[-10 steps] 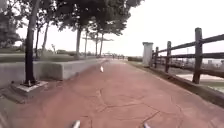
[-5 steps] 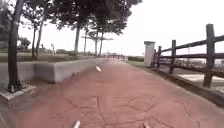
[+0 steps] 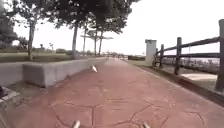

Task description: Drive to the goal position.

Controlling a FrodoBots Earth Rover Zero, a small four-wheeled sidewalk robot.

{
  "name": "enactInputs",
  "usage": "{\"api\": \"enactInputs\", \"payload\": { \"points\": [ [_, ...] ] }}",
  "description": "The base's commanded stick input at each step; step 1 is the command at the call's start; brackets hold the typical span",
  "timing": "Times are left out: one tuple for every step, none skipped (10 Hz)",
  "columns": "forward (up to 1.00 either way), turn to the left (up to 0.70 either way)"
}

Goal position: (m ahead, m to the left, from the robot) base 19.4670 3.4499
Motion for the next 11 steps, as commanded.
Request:
{"api": "enactInputs", "payload": {
  "points": [
    [0.7,0.0],
    [0.7,0.0],
    [0.7,0.0],
    [0.7,0.0],
    [0.7,0.0],
    [0.7,-0.17],
    [0.7,-0.2],
    [0.7,-0.09],
    [0.7,0.0],
    [0.7,0.0],
    [0.7,0.0]
  ]
}}
